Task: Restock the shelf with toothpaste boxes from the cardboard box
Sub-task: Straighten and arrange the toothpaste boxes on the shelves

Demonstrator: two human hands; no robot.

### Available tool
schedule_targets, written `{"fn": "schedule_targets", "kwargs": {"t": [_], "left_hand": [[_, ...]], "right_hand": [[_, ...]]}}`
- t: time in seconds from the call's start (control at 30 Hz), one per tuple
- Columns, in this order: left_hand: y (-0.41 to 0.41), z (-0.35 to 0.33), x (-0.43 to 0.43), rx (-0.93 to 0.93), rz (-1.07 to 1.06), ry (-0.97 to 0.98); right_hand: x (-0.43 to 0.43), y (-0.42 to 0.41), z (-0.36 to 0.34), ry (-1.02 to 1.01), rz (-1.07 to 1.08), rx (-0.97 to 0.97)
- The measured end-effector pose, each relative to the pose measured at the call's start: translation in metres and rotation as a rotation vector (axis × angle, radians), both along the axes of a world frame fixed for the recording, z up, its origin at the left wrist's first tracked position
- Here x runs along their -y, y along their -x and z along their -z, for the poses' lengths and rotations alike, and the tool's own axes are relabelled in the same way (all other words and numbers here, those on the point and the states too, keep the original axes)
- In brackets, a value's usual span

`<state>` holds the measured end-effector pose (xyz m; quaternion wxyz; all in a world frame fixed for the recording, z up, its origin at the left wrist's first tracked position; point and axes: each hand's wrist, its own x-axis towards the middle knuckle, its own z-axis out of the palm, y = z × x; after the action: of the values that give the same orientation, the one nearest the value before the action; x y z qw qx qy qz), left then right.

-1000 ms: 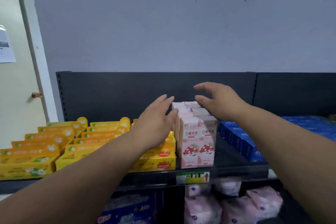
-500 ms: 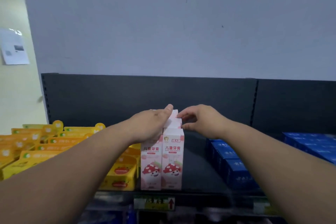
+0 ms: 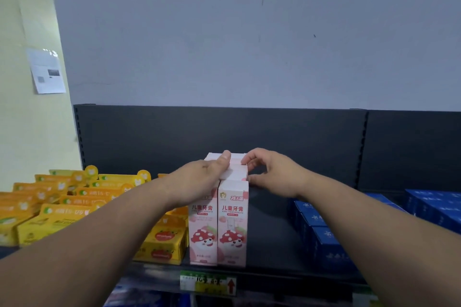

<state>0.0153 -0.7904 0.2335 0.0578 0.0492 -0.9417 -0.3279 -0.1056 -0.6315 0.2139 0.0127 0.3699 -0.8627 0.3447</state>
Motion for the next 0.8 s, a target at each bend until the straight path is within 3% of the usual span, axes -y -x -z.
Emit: {"fn": "schedule_targets", "kwargs": {"t": [0.7, 0.8], "left_hand": [[0.0076, 0.0005, 0.003, -0.067, 0.012, 0.019], [0.0075, 0.0004, 0.0032, -0.04, -0.003, -0.048]], "right_hand": [[0.005, 0.0035, 0.0012, 0.008, 0.085, 0.009], [0.0023, 0.0002, -0.0017, -0.013, 0.104, 0.019]]}}
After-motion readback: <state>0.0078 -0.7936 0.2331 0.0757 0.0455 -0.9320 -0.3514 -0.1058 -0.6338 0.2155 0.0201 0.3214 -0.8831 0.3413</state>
